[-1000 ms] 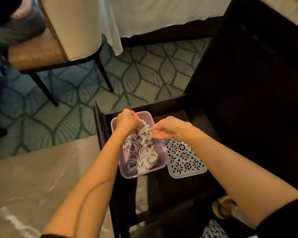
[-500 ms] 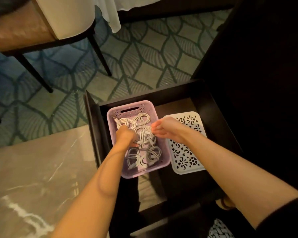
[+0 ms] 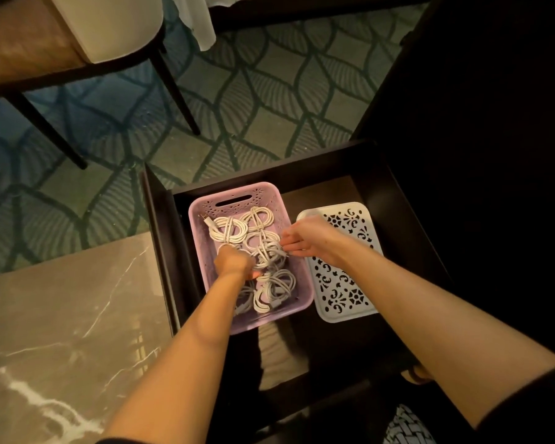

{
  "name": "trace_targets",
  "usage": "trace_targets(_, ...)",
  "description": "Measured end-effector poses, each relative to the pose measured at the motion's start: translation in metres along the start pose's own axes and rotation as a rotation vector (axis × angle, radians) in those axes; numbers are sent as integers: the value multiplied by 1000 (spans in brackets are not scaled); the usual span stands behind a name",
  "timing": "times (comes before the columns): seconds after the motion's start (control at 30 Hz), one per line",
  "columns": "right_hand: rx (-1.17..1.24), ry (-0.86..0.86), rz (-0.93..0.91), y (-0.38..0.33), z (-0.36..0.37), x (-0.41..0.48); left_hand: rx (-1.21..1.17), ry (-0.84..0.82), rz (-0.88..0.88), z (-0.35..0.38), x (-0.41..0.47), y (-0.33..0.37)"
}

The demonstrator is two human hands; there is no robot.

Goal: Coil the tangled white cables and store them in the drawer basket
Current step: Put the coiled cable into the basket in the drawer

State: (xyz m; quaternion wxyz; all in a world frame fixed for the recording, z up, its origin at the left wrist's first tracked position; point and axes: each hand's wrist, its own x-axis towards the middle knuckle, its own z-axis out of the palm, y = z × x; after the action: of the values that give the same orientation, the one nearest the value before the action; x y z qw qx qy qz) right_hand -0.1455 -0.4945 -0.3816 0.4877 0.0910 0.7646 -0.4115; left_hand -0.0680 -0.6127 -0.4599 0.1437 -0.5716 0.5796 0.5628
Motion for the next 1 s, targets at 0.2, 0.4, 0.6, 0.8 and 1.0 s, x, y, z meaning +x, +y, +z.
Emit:
trace_targets(0.2, 25, -9, 13, 1, 0, 0, -60, -61, -29, 1, -11, 4)
trace_targets(0.4, 33, -2, 13, 3, -2, 0, 163, -18, 32, 7, -10, -3)
trace_targets(0.6, 9, 14, 20, 1, 1, -1, 301, 7, 150, 6, -12, -3)
trace_targets(0.8, -27, 38, 29, -1, 3, -5, 284, 20, 252, 1, -5, -3)
trace_targets(1.0, -78, 45, 14, -1, 5, -9, 248, -12, 249, 8, -4, -5)
